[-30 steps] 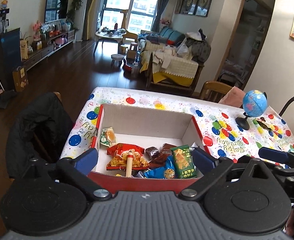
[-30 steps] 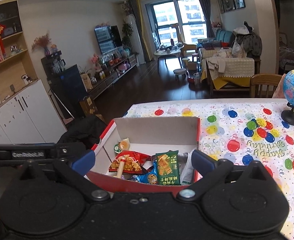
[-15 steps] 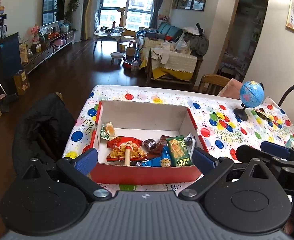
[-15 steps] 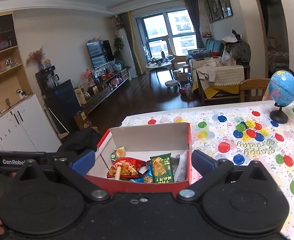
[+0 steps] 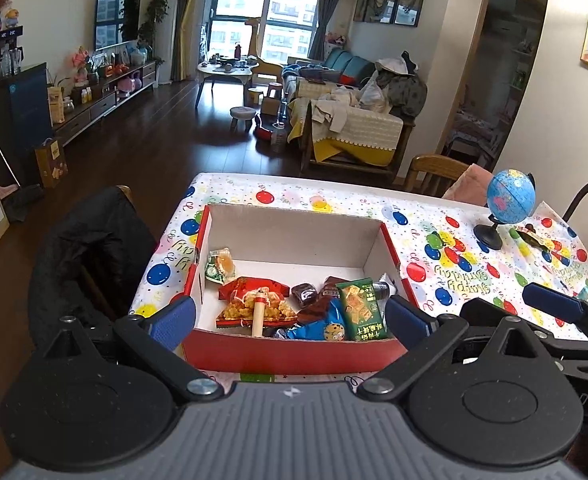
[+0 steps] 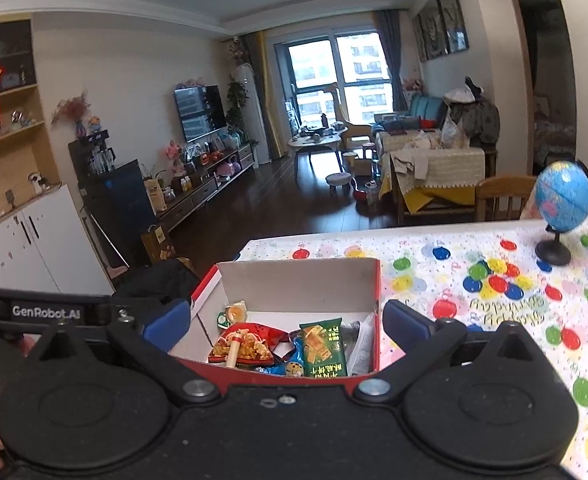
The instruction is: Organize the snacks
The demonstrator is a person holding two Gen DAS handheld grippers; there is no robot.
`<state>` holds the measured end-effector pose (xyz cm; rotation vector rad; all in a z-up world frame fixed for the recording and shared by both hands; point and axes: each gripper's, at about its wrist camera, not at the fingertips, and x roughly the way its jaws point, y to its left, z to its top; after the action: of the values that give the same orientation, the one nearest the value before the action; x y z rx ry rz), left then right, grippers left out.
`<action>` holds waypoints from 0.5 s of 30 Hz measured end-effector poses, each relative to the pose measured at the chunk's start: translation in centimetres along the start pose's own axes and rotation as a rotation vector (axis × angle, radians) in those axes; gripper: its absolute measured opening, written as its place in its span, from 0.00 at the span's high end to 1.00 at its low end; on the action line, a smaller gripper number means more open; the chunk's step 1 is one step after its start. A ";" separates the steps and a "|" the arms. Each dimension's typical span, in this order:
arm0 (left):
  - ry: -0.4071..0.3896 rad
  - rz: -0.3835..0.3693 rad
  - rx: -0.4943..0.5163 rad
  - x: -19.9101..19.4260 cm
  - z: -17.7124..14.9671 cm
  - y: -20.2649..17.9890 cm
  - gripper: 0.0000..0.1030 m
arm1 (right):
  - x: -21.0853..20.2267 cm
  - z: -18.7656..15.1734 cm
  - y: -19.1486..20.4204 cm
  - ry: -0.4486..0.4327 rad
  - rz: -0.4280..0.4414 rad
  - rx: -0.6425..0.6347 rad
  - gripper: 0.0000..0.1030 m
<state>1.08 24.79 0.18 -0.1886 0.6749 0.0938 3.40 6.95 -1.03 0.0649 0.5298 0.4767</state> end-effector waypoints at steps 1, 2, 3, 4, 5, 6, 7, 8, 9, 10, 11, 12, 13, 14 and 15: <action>-0.001 0.002 -0.001 0.0 0.0 0.0 0.01 | 0.0 0.0 0.0 -0.001 -0.002 -0.001 0.00; -0.003 0.002 -0.003 0.0 0.0 -0.1 0.01 | 0.0 0.1 0.0 -0.002 -0.007 0.001 0.00; -0.004 0.004 -0.005 0.1 0.1 -0.1 0.01 | 0.0 0.1 -0.1 -0.001 -0.011 0.006 0.00; -0.004 0.008 -0.007 0.1 0.0 -0.1 0.01 | 0.0 0.1 -0.1 0.000 -0.014 0.010 0.00; -0.005 0.009 -0.010 0.1 0.0 -0.2 0.01 | 0.1 0.1 -0.2 0.001 -0.017 0.014 0.00; -0.005 0.010 -0.011 0.1 0.0 -0.2 0.01 | 0.1 0.1 -0.3 0.002 -0.018 0.018 0.00; -0.006 0.011 -0.009 0.1 0.0 -0.2 0.01 | 0.1 0.0 -0.3 0.003 -0.017 0.020 0.00; -0.009 0.012 -0.009 0.0 -0.1 -0.2 0.01 | 0.1 0.0 -0.3 0.003 -0.018 0.020 0.00; -0.012 0.013 -0.008 0.0 -0.1 -0.2 0.01 | 0.1 0.0 -0.3 0.003 -0.018 0.019 0.00; -0.015 0.016 -0.010 -0.1 -0.2 -0.2 0.01 | 0.1 0.0 -0.3 0.004 -0.017 0.019 0.00; -0.018 0.018 -0.012 -0.1 -0.2 -0.2 0.01 | 0.1 0.0 -0.3 0.005 -0.014 0.019 0.00; -0.019 0.019 -0.014 -0.1 -0.2 -0.2 0.01 | 0.1 0.0 -0.3 0.006 -0.011 0.019 0.00; -0.018 0.020 -0.013 -0.1 -0.2 -0.2 0.01 | 0.1 0.0 -0.3 0.006 -0.012 0.019 0.00; -0.018 0.021 -0.012 -0.1 -0.2 -0.3 0.01 | 0.1 0.0 -0.3 0.005 -0.014 0.020 0.00; -0.018 0.019 -0.013 -0.1 -0.2 -0.3 0.01 | 0.1 -0.1 -0.3 0.003 -0.016 0.021 0.00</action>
<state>0.85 24.48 0.13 -0.1934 0.6582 0.1175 3.58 6.69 -1.20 0.0795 0.5384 0.4554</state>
